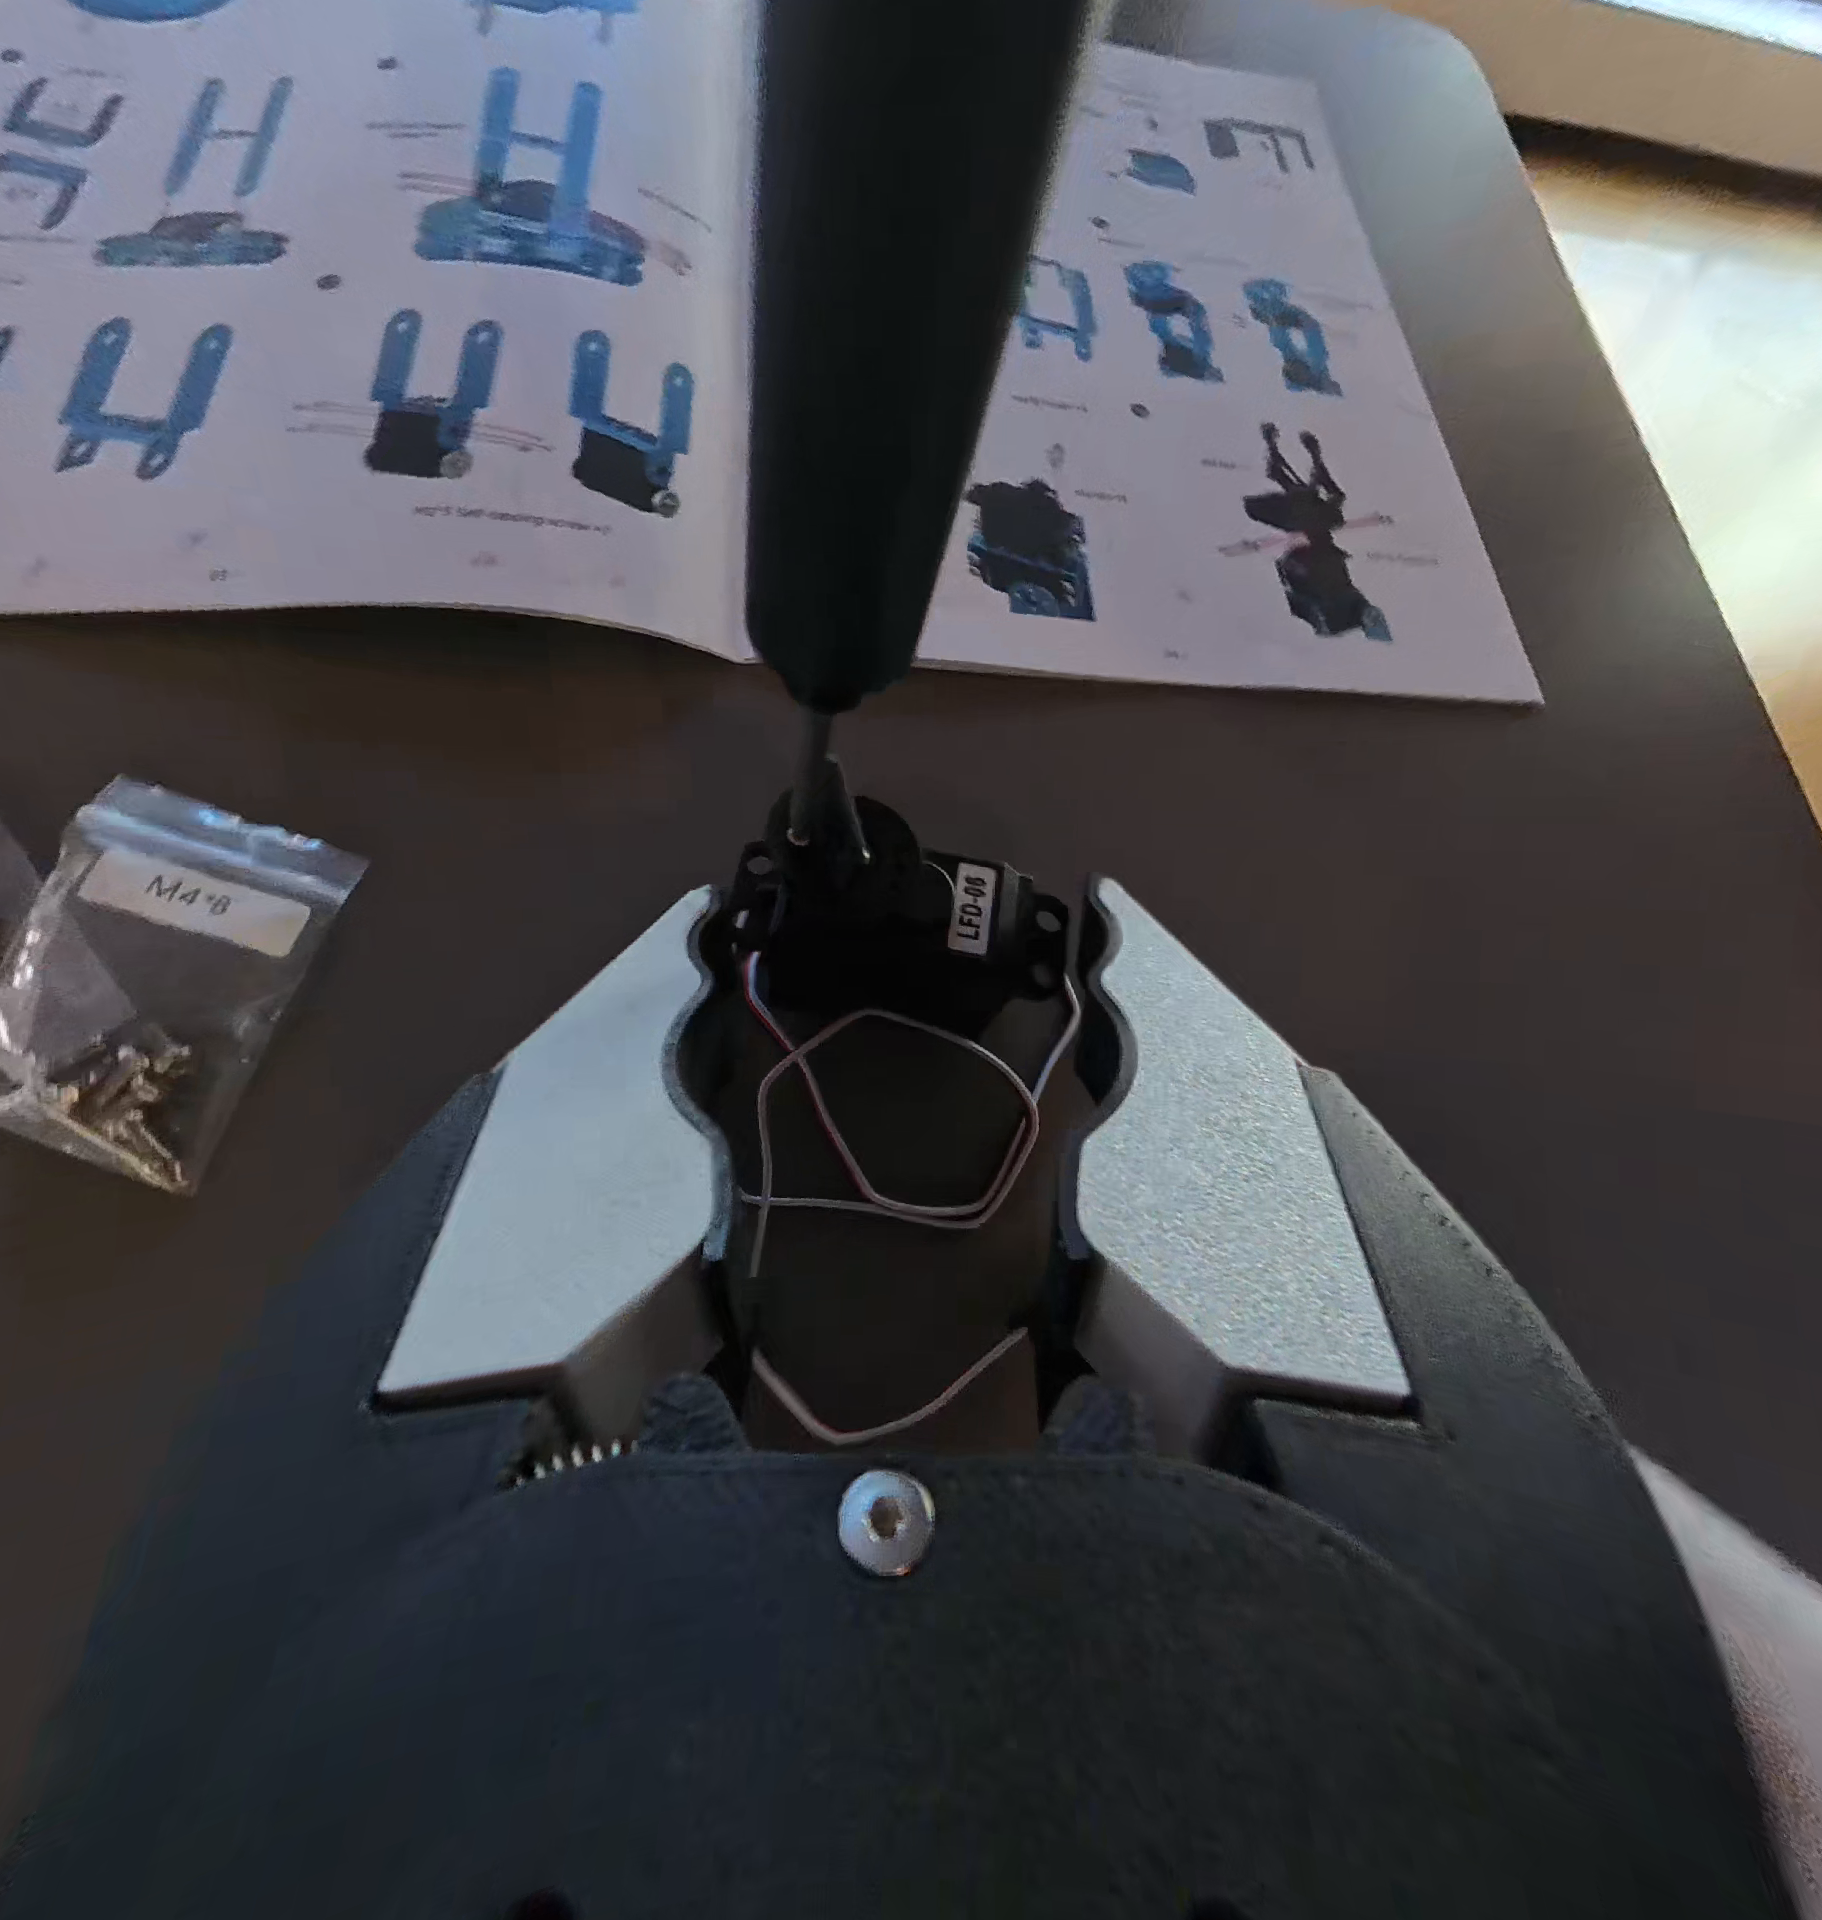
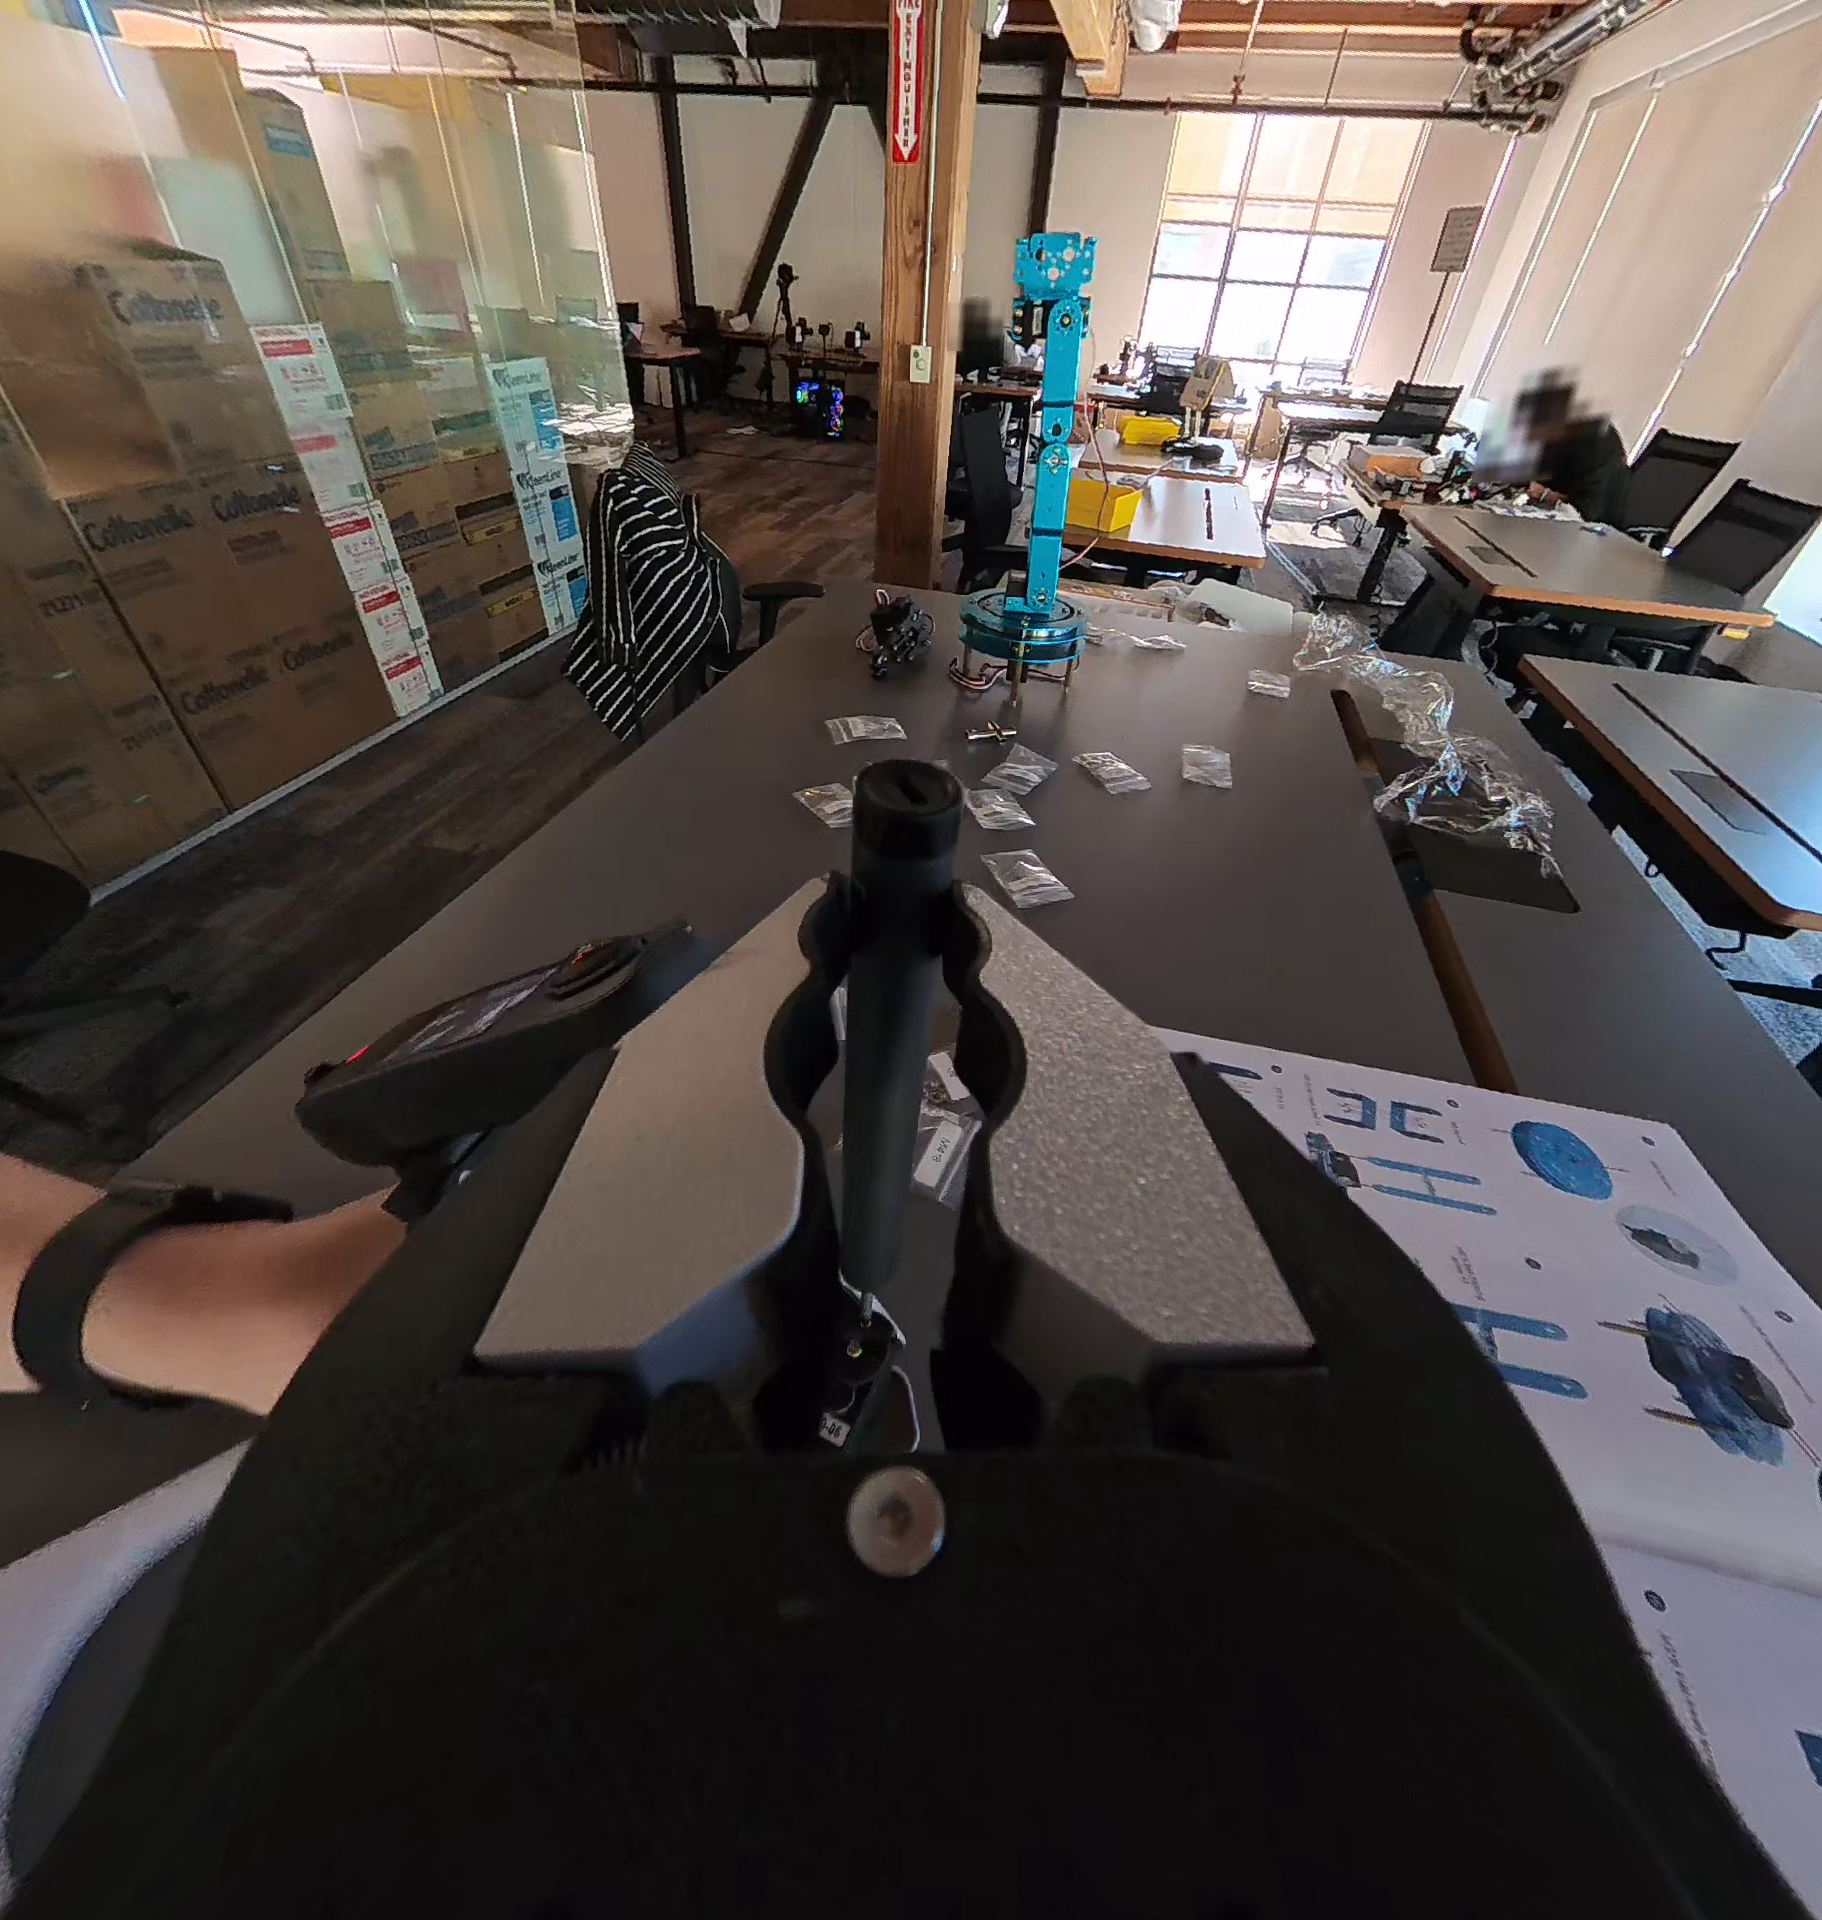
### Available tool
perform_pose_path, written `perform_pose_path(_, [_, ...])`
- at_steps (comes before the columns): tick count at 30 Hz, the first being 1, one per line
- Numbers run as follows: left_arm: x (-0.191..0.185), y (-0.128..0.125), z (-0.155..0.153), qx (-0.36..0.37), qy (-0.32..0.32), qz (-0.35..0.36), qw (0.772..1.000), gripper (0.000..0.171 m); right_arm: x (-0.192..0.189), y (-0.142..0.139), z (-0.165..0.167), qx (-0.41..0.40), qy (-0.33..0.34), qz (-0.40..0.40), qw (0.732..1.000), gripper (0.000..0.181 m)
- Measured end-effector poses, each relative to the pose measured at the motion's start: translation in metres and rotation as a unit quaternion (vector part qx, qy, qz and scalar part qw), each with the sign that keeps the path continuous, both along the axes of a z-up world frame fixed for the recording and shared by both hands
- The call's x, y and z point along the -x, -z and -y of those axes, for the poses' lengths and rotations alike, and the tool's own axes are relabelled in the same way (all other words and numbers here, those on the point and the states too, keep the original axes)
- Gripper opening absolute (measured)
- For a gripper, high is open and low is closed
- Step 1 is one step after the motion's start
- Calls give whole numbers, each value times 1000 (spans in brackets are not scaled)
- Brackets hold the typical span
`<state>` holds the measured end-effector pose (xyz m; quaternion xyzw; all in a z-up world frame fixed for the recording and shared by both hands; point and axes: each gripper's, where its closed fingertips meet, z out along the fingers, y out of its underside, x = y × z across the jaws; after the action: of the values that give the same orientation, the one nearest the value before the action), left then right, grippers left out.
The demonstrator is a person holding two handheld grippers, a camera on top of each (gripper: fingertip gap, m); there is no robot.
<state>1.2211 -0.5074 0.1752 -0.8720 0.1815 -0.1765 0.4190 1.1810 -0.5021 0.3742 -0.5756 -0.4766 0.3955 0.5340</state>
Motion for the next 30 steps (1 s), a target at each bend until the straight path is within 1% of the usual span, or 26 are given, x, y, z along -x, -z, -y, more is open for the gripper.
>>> perform_pose_path(2, [-4, -2, 6, -8, 68, -1, 998, 78, 1, 0, 2, 3, -11, 2, 1000, 16])
perform_pose_path(3, [-5, -3, 10, -5, 111, 1, 994, 80, 1, 0, 1, 5, -14, 1, 1000, 16])
perform_pose_path(5, [4, -2, 10, -4, 171, -14, 985, 87, 2, 0, 3, 1, -21, 1, 1000, 16])
perform_pose_path(6, [6, -4, 10, -19, 208, -24, 978, 85, 2, 0, 4, -4, -24, 2, 1000, 15])
perform_pose_path(7, [8, -4, 11, -37, 248, -37, 967, 81, 3, 0, 5, -6, -27, 2, 1000, 16])
perform_pose_path(9, [9, -2, 14, -59, 316, -66, 945, 78, 4, 0, 7, -8, -28, 4, 1000, 16])
perform_pose_path(11, [6, 1, 14, -65, 357, -83, 928, 80, 4, 0, 6, -9, -28, 5, 1000, 16])
perform_pose_path(13, [2, 5, 12, -67, 386, -85, 916, 78, 5, 0, 6, -8, -29, 8, 1000, 16])
perform_pose_path(14, [-1, 6, 13, -62, 399, -76, 912, 75, 5, 0, 5, -9, -28, 9, 1000, 16])
perform_pose_path(15, [-4, 7, 14, -54, 410, -65, 908, 65, 5, 0, 5, -9, -28, 11, 1000, 16])
perform_pose_path(16, [-5, 9, 13, -45, 413, -63, 908, 57, 5, 0, 4, -9, -25, 11, 1000, 16])
perform_pose_path(17, [-5, 10, 12, -43, 411, -65, 908, 53, 5, 0, 3, -9, -23, 11, 1000, 16])
perform_pose_path(19, [-5, 10, 9, -45, 399, -69, 913, 53, 5, 0, 2, -7, -19, 10, 1000, 16])
perform_pose_path(22, [-5, 10, 4, -54, 357, -84, 929, 53, 5, 0, 0, -5, -13, 9, 1000, 16])
perform_pose_path(24, [-5, 10, -1, -50, 306, -88, 947, 53, 5, 0, 0, -6, -10, 12, 1000, 16])
perform_pose_path(27, [-1, 10, -9, -40, 205, -93, 974, 53, 6, 1, 0, -13, -1, 17, 1000, 16])
perform_pose_path(30, [2, 10, -14, -31, 126, -95, 987, 53, 7, 1, -2, -9, 8, 19, 1000, 16])
